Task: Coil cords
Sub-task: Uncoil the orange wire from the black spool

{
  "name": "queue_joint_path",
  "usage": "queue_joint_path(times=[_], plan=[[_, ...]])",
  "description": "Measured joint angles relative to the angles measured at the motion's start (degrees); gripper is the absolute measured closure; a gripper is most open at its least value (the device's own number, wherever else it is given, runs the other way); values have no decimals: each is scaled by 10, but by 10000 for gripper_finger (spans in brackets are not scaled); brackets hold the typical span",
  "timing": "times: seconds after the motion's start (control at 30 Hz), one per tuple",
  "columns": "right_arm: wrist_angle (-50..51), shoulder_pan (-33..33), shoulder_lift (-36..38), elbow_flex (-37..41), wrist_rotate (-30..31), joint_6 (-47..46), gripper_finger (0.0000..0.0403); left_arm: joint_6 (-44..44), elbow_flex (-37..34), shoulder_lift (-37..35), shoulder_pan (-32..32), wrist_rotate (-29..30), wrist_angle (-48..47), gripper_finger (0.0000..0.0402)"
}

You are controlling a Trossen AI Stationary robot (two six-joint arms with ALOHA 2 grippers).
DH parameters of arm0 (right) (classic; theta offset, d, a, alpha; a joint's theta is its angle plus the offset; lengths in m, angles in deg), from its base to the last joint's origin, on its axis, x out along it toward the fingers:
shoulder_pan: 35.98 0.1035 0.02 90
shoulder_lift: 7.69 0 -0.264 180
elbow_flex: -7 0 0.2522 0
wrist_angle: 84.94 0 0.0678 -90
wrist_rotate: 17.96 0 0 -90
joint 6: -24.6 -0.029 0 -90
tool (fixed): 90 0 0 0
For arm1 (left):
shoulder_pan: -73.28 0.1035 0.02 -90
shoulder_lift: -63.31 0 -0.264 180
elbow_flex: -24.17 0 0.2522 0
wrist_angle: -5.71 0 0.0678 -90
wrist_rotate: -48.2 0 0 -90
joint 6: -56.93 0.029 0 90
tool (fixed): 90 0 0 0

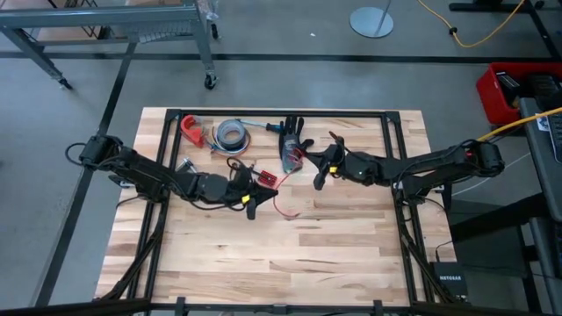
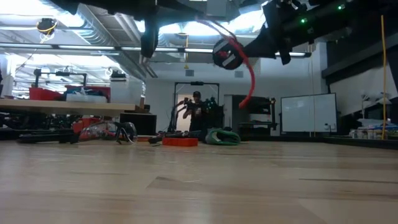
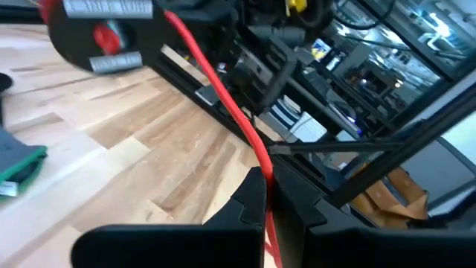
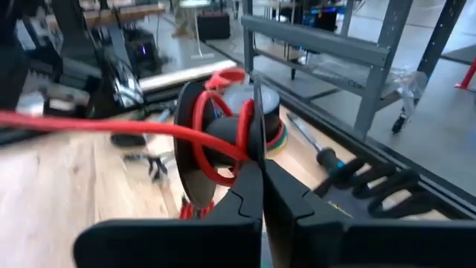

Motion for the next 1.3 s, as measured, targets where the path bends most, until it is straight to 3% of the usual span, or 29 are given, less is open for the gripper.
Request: queue_joint_path(times=[0.5,0.63,0.73,0.83,0.93,1.17,1.3], plan=[[-65,-2,0,0,1,-13,403,-7,0,0,-19,7,-41,401],[-66,-2,6,0,-50,-13,403,-32,0,0,-30,49,-89,401],[-56,-1,12,0,-119,-18,403,-66,0,0,-34,99,-148,401],[-21,-1,21,0,-194,-28,403,-102,0,0,-33,152,-202,401],[49,0,27,0,-216,-32,403,-122,0,0,-32,203,-232,401],[181,0,25,0,-148,-32,403,-92,0,-26,-25,233,-179,401],[192,0,16,0,-53,-32,403,-29,0,-27,-24,183,-69,401]])
